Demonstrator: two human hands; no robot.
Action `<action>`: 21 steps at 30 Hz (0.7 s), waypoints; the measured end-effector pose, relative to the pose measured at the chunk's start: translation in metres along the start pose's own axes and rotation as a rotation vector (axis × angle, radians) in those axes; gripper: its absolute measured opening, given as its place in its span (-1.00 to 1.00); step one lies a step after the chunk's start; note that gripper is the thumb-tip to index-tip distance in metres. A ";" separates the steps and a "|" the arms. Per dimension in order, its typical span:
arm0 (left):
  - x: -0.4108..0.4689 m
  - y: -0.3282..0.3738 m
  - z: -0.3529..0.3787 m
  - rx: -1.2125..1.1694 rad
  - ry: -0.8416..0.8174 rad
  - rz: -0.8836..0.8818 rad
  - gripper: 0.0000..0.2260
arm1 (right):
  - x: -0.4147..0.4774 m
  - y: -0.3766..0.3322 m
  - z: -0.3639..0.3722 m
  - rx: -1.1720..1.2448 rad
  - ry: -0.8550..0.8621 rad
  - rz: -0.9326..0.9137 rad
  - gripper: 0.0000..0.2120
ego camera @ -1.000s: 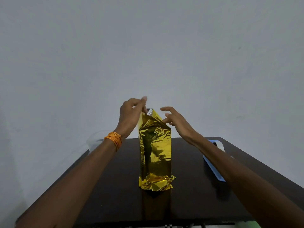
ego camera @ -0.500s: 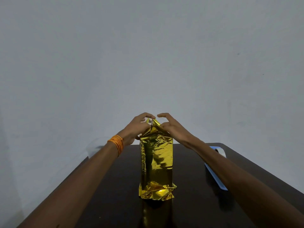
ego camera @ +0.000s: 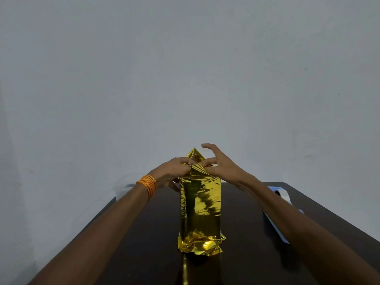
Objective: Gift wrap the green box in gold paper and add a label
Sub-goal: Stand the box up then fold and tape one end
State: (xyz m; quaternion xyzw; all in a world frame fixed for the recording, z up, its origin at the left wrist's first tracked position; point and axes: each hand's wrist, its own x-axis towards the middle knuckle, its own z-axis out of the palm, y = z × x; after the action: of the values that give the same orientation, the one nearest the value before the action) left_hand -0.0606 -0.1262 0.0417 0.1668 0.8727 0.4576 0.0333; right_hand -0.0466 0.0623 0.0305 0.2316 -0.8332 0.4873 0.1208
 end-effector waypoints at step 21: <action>0.024 0.034 0.005 0.057 0.139 0.165 -0.86 | -0.001 0.011 -0.019 -0.197 0.035 0.025 -0.27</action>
State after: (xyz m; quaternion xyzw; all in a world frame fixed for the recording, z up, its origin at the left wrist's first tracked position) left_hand -0.0728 -0.0966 0.0682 0.2066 0.8690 0.4442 -0.0700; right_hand -0.0522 0.0834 0.0308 0.1996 -0.8778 0.4083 0.1516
